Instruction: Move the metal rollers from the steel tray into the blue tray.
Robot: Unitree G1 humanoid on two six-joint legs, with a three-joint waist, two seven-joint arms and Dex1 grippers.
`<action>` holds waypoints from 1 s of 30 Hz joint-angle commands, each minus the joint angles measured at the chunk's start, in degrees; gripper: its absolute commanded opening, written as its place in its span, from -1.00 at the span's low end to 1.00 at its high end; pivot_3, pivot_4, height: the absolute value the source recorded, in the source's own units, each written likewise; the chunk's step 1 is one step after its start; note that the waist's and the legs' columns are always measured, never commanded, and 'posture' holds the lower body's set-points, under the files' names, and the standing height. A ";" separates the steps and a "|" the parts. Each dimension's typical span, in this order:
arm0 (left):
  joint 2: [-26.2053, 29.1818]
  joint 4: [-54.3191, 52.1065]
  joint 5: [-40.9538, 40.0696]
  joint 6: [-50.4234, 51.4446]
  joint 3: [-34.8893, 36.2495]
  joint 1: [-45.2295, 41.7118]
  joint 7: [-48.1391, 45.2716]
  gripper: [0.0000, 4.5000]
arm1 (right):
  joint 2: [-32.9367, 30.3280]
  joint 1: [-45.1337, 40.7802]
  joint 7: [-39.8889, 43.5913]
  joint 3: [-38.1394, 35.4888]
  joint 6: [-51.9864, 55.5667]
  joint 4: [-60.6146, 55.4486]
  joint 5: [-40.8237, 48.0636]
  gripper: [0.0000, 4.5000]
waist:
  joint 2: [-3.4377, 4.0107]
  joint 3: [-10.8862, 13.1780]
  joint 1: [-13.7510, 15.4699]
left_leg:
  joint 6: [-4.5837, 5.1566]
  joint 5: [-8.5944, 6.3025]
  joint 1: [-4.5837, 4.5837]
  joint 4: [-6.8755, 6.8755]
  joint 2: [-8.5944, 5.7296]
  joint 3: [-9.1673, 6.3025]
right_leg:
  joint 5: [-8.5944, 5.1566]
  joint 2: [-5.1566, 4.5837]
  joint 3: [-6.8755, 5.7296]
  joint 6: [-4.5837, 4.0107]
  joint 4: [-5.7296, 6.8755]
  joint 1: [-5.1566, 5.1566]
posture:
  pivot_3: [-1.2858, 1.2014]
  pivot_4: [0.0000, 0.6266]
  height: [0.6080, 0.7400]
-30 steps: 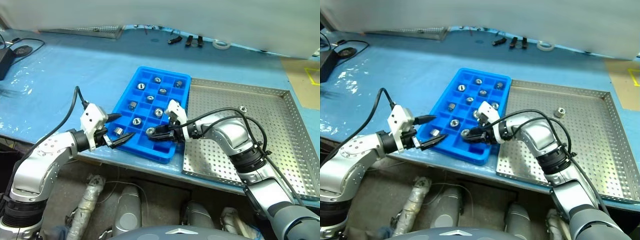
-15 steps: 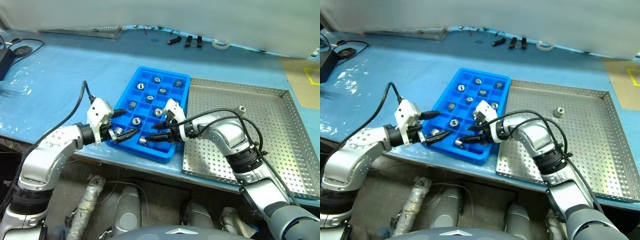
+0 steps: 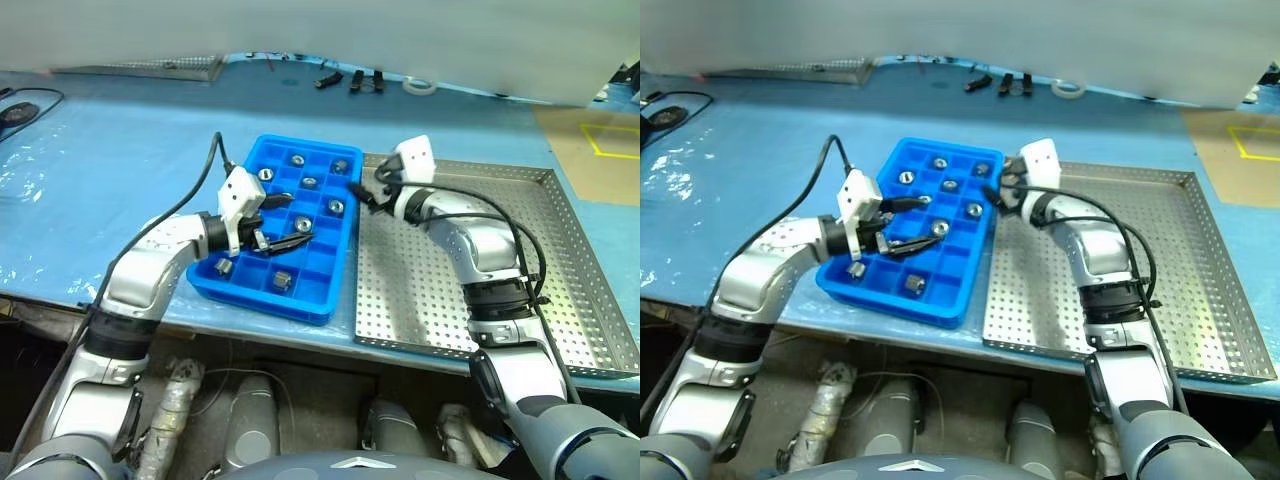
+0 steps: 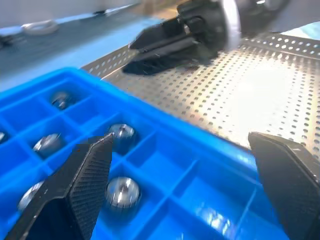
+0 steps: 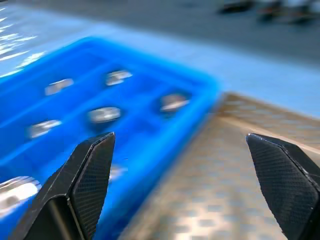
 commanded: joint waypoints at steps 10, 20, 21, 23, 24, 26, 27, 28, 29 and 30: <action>-7.99 7.36 1.06 -3.77 -0.96 -10.20 -1.24 1.00 | 2.07 -7.01 -20.39 -10.52 -11.44 18.54 -4.03 0.98 | 0.00 0.00 -2.67 | 0.10 -0.05 -0.01 0.09 0.02 0.01 | 0.01 0.09 0.19 0.00 0.02 -0.01 | -0.03 -0.52 1.00; -9.89 6.83 1.74 -3.86 -2.04 -11.43 -2.42 1.00 | 5.33 -9.84 -33.11 -18.05 -11.71 28.10 -1.00 0.98 | 0.00 0.00 -2.99 | 0.28 -0.14 -0.04 0.20 0.02 0.04 | 0.02 0.09 0.18 -0.01 0.06 0.00 | -0.03 -0.52 1.00; -9.97 6.50 1.75 -3.79 -2.14 -11.18 -2.30 1.00 | 5.55 -10.02 -33.88 -18.23 -12.06 28.52 -1.03 0.98 | 0.00 0.00 -2.99 | 0.30 -0.15 -0.03 0.23 0.02 0.05 | 0.02 0.09 0.17 -0.01 0.07 0.00 | -0.03 -0.52 1.00; -10.16 5.80 1.75 -3.59 -2.41 -10.67 -2.05 1.00 | 5.90 -10.15 -35.55 -18.14 -12.74 28.92 -1.61 0.98 | 0.00 0.00 -3.00 | 0.31 -0.15 -0.04 0.26 0.02 0.06 | 0.02 0.09 0.15 -0.01 0.08 0.00 | -0.03 -0.52 1.00; -10.19 5.60 1.75 -3.52 -2.47 -10.51 -2.00 1.00 | 5.97 -10.22 -35.74 -17.92 -12.97 29.19 -1.82 0.98 | 0.00 0.00 -3.00 | 0.31 -0.15 -0.03 0.28 0.02 0.06 | 0.02 0.09 0.14 -0.01 0.08 0.00 | -0.03 -0.52 1.00; -10.23 5.38 1.74 -3.37 -2.50 -10.34 -1.90 1.00 | 5.97 -10.27 -35.76 -17.55 -13.11 29.58 -1.95 0.98 | 0.00 0.00 -3.01 | 0.31 -0.15 -0.03 0.31 0.03 0.07 | 0.02 0.09 0.13 -0.01 0.09 0.00 | -0.02 -0.52 1.00; -10.22 5.28 1.75 -3.29 -2.45 -10.27 -1.85 1.00 | 5.91 -10.28 -35.54 -17.42 -12.97 29.82 -1.89 0.98 | 0.00 0.00 -3.01 | 0.31 -0.15 -0.03 0.31 0.03 0.08 | 0.02 0.09 0.13 0.00 0.09 0.00 | -0.02 -0.52 1.00; -10.20 5.21 1.74 -3.25 -2.41 -10.19 -1.80 1.00 | 5.83 -10.30 -35.19 -17.38 -12.81 30.21 -1.73 0.98 | 0.00 0.00 -3.00 | 0.31 -0.15 -0.03 0.33 0.03 0.08 | 0.02 0.09 0.14 0.00 0.09 0.00 | -0.02 -0.52 1.00; -10.18 5.17 1.77 -3.24 -2.36 -10.12 -1.73 1.00 | 5.76 -10.31 -35.14 -17.44 -12.59 30.63 -1.63 0.98 | 0.00 0.00 -3.00 | 0.31 -0.15 -0.03 0.34 0.03 0.08 | 0.02 0.09 0.14 0.00 0.09 0.00 | -0.02 -0.52 1.00; -10.13 5.12 1.80 -3.23 -2.33 -10.02 -1.66 1.00 | 5.65 -10.26 -34.92 -17.30 -12.44 31.10 -1.70 0.98 | 0.00 0.00 -3.01 | 0.31 -0.15 -0.03 0.35 0.03 0.08 | 0.02 0.09 0.14 0.00 0.09 0.00 | -0.02 -0.52 1.00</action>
